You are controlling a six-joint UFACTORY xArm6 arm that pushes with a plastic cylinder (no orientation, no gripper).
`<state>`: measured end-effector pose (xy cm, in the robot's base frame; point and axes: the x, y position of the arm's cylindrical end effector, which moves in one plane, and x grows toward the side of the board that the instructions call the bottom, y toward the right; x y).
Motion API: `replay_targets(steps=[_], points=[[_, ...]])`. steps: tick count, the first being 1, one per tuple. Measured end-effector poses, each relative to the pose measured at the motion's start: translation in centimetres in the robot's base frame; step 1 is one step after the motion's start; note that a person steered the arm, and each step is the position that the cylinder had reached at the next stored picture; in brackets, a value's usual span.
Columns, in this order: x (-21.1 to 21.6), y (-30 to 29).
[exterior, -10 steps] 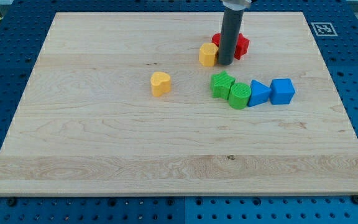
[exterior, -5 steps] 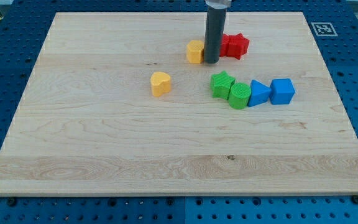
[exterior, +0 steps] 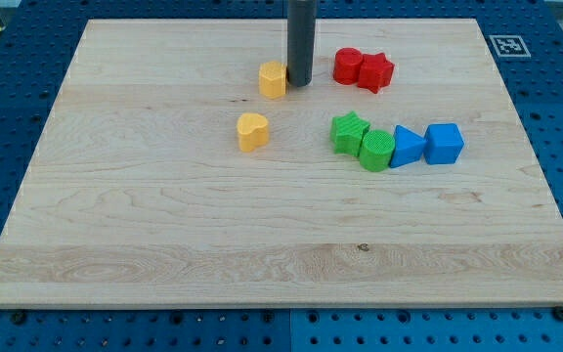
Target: Push the yellow hexagon above the yellow heart
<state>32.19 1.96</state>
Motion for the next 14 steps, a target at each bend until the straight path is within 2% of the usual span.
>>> replay_targets(steps=[2, 3, 11, 14], points=[[-2.4, -1.3], [-2.3, -3.5], [2.5, -4.0], [4.2, -1.8]])
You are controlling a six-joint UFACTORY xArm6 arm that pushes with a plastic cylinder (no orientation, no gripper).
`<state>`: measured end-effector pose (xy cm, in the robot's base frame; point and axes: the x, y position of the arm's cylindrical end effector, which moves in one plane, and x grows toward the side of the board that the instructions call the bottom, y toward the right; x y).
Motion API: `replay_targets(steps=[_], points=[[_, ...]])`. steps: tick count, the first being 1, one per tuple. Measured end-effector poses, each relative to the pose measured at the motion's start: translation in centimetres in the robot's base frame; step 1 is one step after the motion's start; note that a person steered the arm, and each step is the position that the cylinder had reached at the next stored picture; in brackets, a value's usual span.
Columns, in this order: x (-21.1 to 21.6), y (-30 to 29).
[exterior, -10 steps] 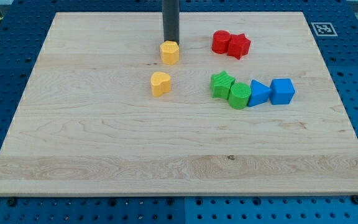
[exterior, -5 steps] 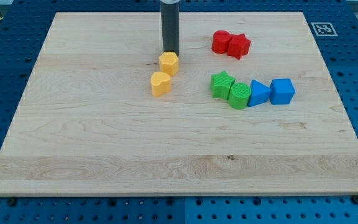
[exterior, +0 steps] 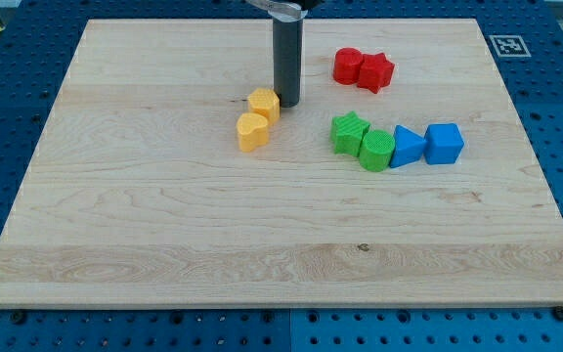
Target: Push the yellow hexagon above the yellow heart
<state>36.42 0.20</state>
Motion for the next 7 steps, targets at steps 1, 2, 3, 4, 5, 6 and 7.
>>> replay_targets(steps=[1, 2, 3, 4, 5, 6, 7], points=[[0.2, -0.3], [0.2, -0.9], [0.2, -1.0], [0.2, -1.1], [0.2, -1.2], [0.2, -1.7], [0.2, -1.7]])
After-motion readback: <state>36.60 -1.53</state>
